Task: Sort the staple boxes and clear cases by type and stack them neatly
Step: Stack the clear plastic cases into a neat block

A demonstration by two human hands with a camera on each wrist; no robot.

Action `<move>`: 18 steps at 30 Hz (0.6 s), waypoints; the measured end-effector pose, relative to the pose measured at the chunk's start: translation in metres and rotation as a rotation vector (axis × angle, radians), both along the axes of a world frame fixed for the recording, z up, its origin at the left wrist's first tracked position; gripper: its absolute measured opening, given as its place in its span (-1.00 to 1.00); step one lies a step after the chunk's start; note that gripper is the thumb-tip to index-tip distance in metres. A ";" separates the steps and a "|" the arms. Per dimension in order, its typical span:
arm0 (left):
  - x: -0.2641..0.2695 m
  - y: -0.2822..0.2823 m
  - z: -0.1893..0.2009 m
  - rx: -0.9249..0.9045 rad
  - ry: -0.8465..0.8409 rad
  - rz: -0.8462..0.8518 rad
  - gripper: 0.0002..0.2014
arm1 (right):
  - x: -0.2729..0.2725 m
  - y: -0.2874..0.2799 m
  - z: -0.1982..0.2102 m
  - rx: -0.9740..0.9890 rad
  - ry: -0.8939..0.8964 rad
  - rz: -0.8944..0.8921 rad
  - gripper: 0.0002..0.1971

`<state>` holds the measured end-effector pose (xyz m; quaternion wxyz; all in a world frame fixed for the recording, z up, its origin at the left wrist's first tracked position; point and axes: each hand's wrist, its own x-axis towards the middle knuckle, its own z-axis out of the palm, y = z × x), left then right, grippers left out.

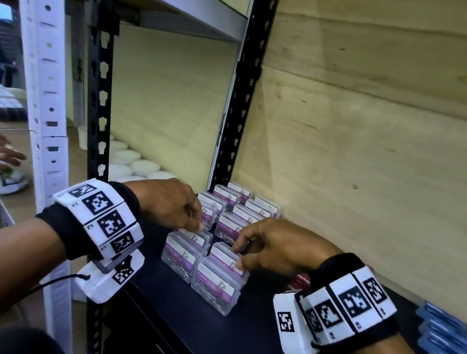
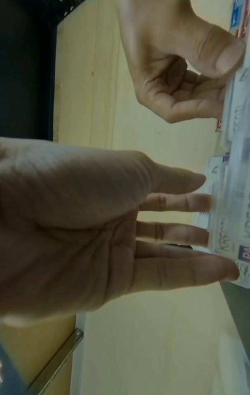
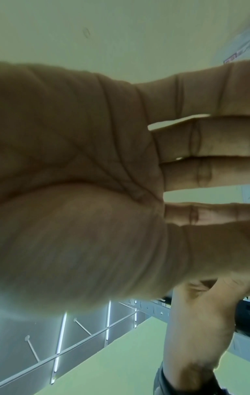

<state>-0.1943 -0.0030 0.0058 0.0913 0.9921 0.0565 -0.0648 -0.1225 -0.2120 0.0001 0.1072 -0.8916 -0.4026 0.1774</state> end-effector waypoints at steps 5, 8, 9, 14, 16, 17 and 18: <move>-0.004 -0.004 0.002 0.028 0.027 -0.015 -0.69 | -0.001 -0.007 -0.003 0.038 0.033 0.011 -0.81; -0.006 -0.007 0.004 0.024 0.041 -0.024 -0.70 | -0.003 -0.010 -0.003 0.049 0.067 0.027 -0.80; -0.007 -0.008 0.005 0.023 0.045 -0.026 -0.71 | -0.003 -0.011 -0.002 0.050 0.072 0.030 -0.79; -0.010 -0.011 0.005 0.024 0.059 -0.043 -0.73 | -0.004 -0.013 -0.001 0.052 0.092 0.044 -0.78; -0.011 -0.011 0.006 0.015 0.064 -0.055 -0.74 | -0.004 -0.014 -0.001 0.049 0.090 0.047 -0.77; -0.011 -0.011 0.006 0.008 0.068 -0.057 -0.74 | -0.004 -0.014 -0.001 0.047 0.090 0.050 -0.77; -0.012 -0.011 0.006 0.004 0.071 -0.058 -0.75 | -0.005 -0.014 -0.001 0.046 0.090 0.052 -0.77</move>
